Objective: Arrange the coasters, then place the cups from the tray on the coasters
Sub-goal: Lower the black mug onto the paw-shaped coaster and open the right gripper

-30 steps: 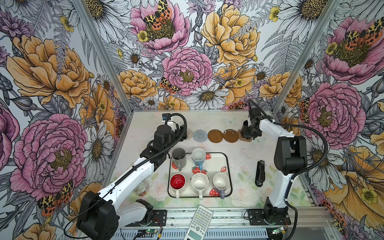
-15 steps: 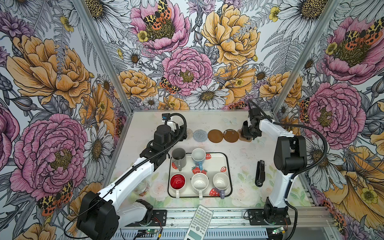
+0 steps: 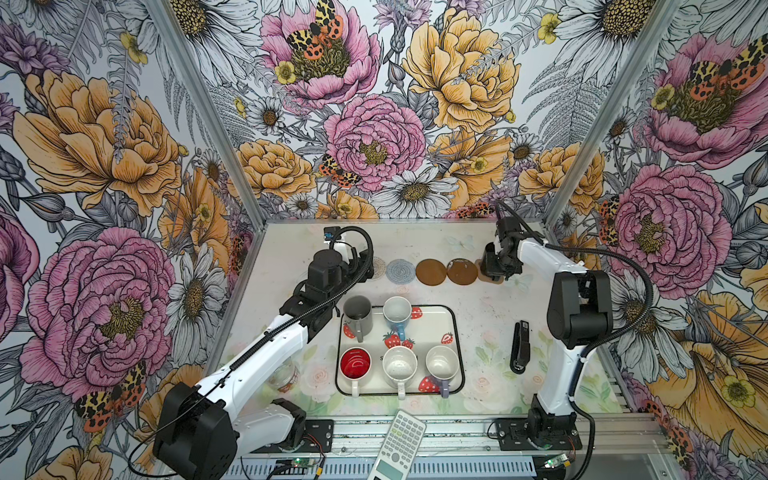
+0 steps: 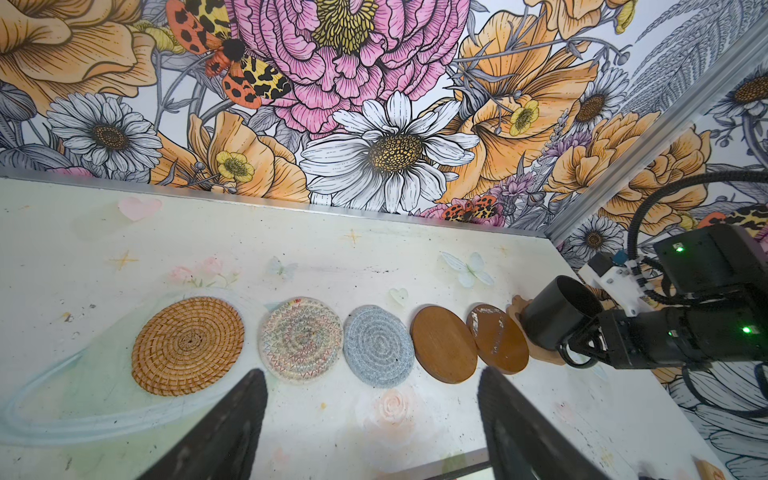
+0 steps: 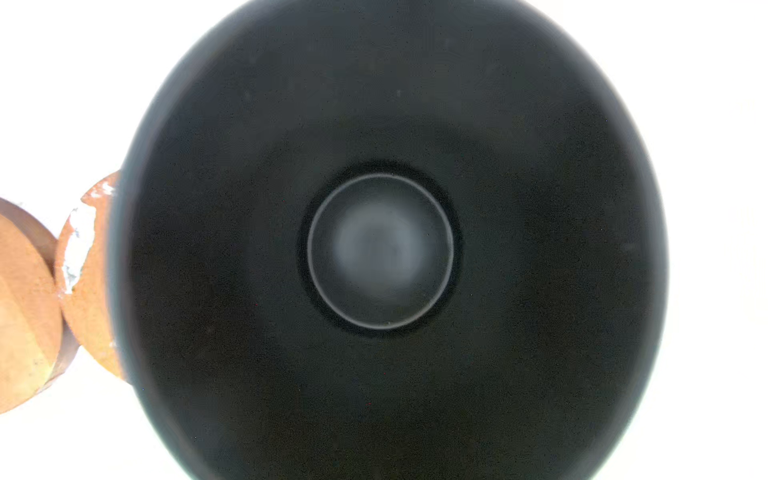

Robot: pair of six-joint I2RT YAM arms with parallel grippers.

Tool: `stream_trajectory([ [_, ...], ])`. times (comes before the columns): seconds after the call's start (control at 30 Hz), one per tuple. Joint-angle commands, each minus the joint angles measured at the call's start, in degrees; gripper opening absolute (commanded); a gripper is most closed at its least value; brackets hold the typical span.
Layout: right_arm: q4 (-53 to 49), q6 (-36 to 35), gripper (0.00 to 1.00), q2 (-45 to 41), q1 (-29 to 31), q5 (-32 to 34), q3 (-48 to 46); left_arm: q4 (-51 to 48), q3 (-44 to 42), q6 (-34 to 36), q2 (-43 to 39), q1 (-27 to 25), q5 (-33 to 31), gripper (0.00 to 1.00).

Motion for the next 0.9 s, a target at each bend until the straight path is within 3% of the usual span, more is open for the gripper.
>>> stream_trajectory([
  [0.0, 3.2, -0.7, 0.09, 0.0, 0.0, -0.4, 0.3, 0.6, -0.3, -0.5, -0.6, 0.4, 0.6, 0.81],
  [0.4, 3.2, -0.3, 0.51, -2.7, 0.2, 0.3, -1.4, 0.5, -0.6, -0.6, -1.7, 0.3, 0.4, 0.81],
  [0.63, 3.2, -0.4, 0.61, -6.3, 0.2, 0.8, -2.5, -0.4, -0.6, -0.6, -2.7, 0.3, -0.3, 0.81],
  [0.87, 3.3, 1.6, 0.63, -14.7, 0.6, 2.1, -4.6, -2.8, -0.1, -1.5, -3.3, 0.3, -2.0, 0.81],
])
